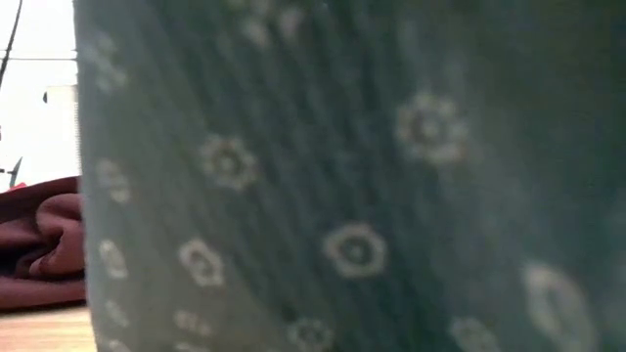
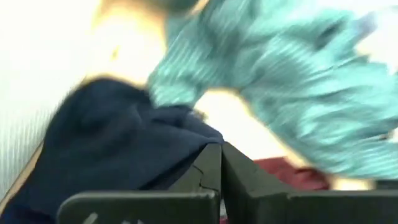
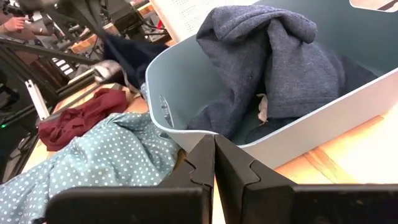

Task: Pick & Place Cloths
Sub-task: Put the blue boxer shorts into the blue bin

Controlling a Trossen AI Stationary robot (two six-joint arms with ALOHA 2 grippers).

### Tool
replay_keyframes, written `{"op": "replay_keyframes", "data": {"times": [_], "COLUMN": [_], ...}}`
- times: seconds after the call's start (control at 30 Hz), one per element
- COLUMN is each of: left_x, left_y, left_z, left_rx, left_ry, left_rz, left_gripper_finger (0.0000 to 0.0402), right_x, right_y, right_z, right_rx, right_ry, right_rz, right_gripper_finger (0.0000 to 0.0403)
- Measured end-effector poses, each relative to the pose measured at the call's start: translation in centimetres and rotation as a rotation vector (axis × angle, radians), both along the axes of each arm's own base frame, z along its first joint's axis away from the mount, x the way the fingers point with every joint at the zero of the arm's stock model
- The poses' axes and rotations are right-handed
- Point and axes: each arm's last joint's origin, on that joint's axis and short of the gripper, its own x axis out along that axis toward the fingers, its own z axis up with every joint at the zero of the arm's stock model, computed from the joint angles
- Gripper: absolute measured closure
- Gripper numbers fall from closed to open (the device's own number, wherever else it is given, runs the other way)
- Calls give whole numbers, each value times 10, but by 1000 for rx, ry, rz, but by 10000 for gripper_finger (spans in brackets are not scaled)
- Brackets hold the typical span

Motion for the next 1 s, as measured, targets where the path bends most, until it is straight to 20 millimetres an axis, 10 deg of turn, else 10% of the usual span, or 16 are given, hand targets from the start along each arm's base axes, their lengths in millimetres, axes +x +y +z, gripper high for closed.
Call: {"op": "replay_keyframes", "data": {"times": [0.73, 1.0], "left_x": [0, 26], "left_y": [43, 67], "left_z": [230, 259], "left_rx": [336, 519], "left_ry": [-785, -940], "left_rz": [25, 52], "left_gripper_finger": [401, 401], "right_x": [0, 0], "right_y": [0, 0], "right_z": [0, 0], "right_rx": [0, 0], "right_ry": [0, 0], "right_rz": [0, -1], "right_gripper_finger": [394, 394]}}
